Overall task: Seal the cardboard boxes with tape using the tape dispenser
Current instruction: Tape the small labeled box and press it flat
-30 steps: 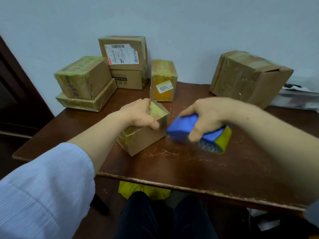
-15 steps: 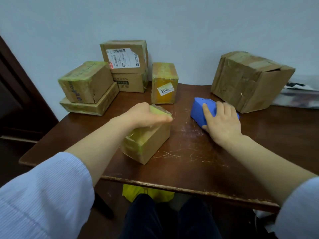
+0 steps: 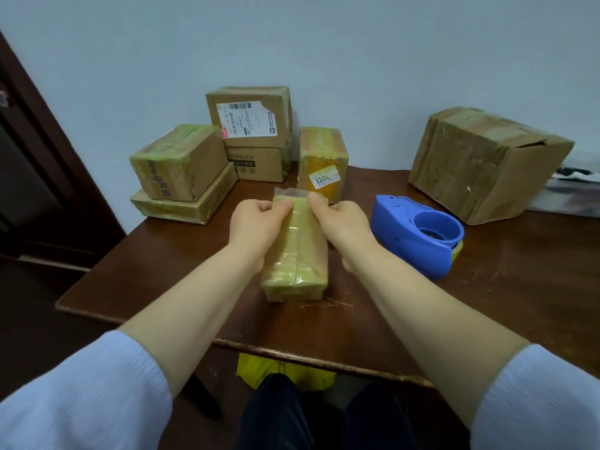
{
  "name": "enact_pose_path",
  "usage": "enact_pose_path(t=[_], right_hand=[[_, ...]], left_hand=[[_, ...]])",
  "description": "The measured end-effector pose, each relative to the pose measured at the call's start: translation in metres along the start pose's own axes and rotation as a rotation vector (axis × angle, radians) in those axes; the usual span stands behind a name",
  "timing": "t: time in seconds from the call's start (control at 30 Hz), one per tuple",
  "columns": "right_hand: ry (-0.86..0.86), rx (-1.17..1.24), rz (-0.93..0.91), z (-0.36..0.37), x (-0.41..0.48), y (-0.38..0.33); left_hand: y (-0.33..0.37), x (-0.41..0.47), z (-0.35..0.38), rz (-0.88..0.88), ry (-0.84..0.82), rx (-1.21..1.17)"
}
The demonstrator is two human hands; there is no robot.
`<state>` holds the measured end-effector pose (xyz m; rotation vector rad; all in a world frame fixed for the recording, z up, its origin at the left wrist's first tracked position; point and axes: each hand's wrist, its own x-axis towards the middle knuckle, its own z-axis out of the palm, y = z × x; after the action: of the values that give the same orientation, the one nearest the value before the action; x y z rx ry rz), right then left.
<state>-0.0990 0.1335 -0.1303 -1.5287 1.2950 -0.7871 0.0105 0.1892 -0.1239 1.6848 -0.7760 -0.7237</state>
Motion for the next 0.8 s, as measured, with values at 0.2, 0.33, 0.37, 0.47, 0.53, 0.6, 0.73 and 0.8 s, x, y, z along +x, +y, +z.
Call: enact_pose_path(t=[0.2,0.33,0.37,0.47,0.53,0.6,0.73,0.8], right_hand=[[0.217,-0.081,-0.177,0.007,-0.015,0.000],[0.295,-0.231,-0.293,0.009,-0.020,0.006],[0.316,-0.258,-0.334,0.009,-0.021,0.008],[0.377,-0.242,-0.479,0.001,-0.023,0.015],[0.390,-0.193,-0.512,-0.007,-0.024,0.021],[0.390,-0.144,-0.459,-0.012,-0.026,0.024],[0.316,-0.097,-0.341,-0.012,-0.033,0.023],[0.296,-0.140,-0.322,-0.009,-0.034,0.021]], left_hand=[[-0.016,-0.012,0.007,0.221,0.160,-0.080],[-0.024,-0.014,0.007,0.320,0.154,-0.149],[-0.026,-0.015,0.007,0.336,0.151,-0.154],[-0.029,-0.014,0.006,0.320,0.126,-0.243],[-0.032,-0.012,0.004,0.291,0.118,-0.304],[-0.030,-0.014,0.004,0.270,0.138,-0.362],[-0.022,-0.027,0.005,0.376,0.073,-0.212],[-0.022,-0.030,0.005,0.375,0.057,-0.200]])
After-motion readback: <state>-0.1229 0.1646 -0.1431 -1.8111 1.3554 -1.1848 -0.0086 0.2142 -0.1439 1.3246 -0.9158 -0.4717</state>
